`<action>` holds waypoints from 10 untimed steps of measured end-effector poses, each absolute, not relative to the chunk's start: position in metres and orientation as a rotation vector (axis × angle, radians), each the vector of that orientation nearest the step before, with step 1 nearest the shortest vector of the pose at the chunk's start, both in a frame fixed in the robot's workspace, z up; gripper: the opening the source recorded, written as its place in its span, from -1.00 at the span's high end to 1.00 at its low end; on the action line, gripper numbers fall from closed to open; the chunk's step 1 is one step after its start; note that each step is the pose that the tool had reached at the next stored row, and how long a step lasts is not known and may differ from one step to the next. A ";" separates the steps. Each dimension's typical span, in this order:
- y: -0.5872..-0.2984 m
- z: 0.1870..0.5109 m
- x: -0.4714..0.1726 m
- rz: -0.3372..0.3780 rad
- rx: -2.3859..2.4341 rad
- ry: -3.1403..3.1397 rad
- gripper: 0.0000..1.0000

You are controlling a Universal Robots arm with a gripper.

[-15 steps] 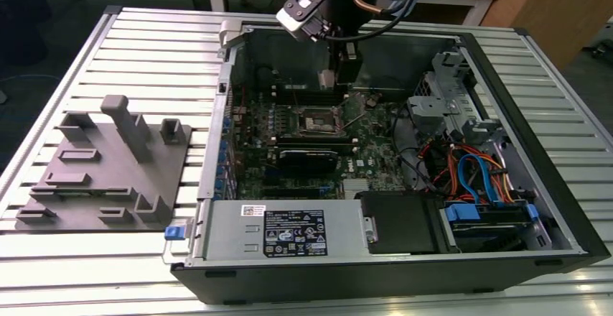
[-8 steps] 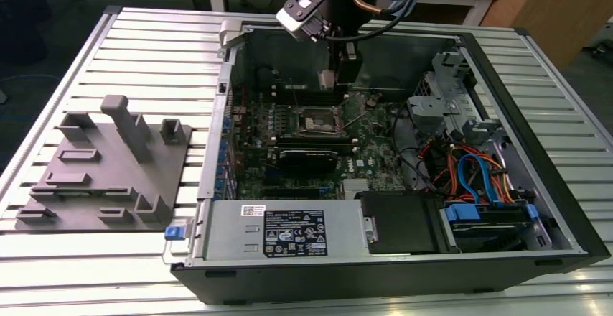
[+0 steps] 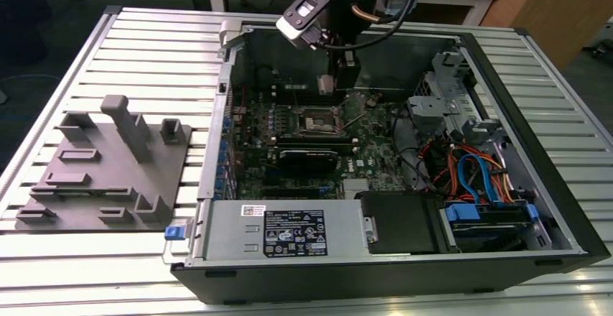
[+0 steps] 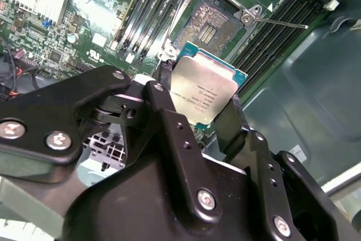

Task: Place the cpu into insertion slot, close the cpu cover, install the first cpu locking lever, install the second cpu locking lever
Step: 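Place the cpu into insertion slot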

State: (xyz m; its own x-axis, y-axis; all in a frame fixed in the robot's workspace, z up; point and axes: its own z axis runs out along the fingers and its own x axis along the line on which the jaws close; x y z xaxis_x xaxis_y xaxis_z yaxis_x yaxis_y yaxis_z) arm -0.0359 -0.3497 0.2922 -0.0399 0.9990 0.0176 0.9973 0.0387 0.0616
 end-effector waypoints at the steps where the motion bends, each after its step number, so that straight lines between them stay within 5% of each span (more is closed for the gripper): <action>1: -0.350 0.290 -0.036 0.088 2.156 2.242 -0.08; 10: -0.350 0.283 -0.036 0.083 2.158 2.245 -0.08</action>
State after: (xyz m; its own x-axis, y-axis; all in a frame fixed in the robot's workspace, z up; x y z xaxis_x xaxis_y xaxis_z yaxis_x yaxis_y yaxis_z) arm -0.0359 -0.3497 0.2827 -0.0397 0.9991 0.0178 0.9976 0.0387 0.0566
